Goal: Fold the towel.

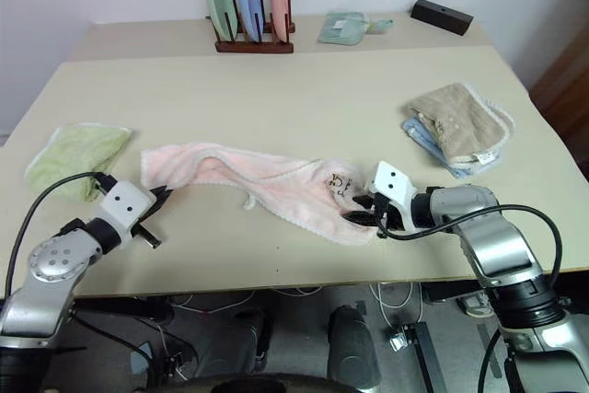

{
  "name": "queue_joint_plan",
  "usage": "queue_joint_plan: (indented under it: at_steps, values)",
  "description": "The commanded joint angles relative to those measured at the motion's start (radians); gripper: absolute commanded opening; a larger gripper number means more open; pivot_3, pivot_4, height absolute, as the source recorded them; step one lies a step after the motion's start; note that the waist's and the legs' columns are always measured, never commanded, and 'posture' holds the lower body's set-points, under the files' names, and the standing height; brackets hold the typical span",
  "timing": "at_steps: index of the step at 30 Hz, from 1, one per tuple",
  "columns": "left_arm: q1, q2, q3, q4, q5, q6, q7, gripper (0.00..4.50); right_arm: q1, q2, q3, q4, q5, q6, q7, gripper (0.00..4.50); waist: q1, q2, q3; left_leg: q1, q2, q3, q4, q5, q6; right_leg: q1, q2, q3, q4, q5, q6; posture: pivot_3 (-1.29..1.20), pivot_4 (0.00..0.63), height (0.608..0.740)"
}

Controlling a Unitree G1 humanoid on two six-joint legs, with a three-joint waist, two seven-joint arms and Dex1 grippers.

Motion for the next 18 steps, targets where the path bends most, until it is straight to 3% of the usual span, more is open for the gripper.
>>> queue_joint_plan:
  at_steps: [1, 8, 13, 18]
  values:
    - [-0.012, 0.011, -0.003, -0.016, 0.008, 0.0, -0.004, 0.0, -0.031, 0.0, -0.09, 0.043, 0.029, -0.053, -0.033, 2.97, -0.001, 0.0, 0.0, 0.0, 0.0, 0.0, 0.0, 0.0, 0.0, 0.0, 0.0, 0.0, 0.0, 0.0, 0.0, 0.0, 0.15, 0.74]
    - [-0.009, 0.008, -0.015, -0.039, 0.008, 0.019, -0.006, 0.0, -0.192, 0.067, -0.143, 0.264, 0.058, -0.054, -0.113, 2.97, -0.012, 0.0, 0.0, 0.001, 0.0, 0.001, 0.0, 0.0, 0.0, 0.0, 0.0, 0.0, 0.0, 0.0, 0.0, 0.0, 0.15, 0.74]
    - [-0.005, 0.007, -0.025, -0.048, 0.014, 0.023, -0.006, 0.0, -0.306, 0.096, -0.052, 0.453, -0.067, -0.131, -0.172, 2.97, -0.006, 0.0, 0.0, 0.001, 0.0, 0.001, 0.0, 0.0, 0.0, 0.0, 0.0, 0.0, 0.0, 0.001, 0.0, 0.0, 0.15, 0.74]
    - [0.006, 0.005, -0.024, -0.052, 0.013, 0.023, -0.007, 0.0, -0.39, 0.135, -0.023, 0.56, -0.088, -0.187, -0.16, 2.97, -0.007, 0.0, 0.0, 0.0, 0.0, 0.001, 0.0, 0.0, 0.0, -0.001, 0.0, 0.0, 0.0, 0.001, 0.0, 0.0, 0.15, 0.74]
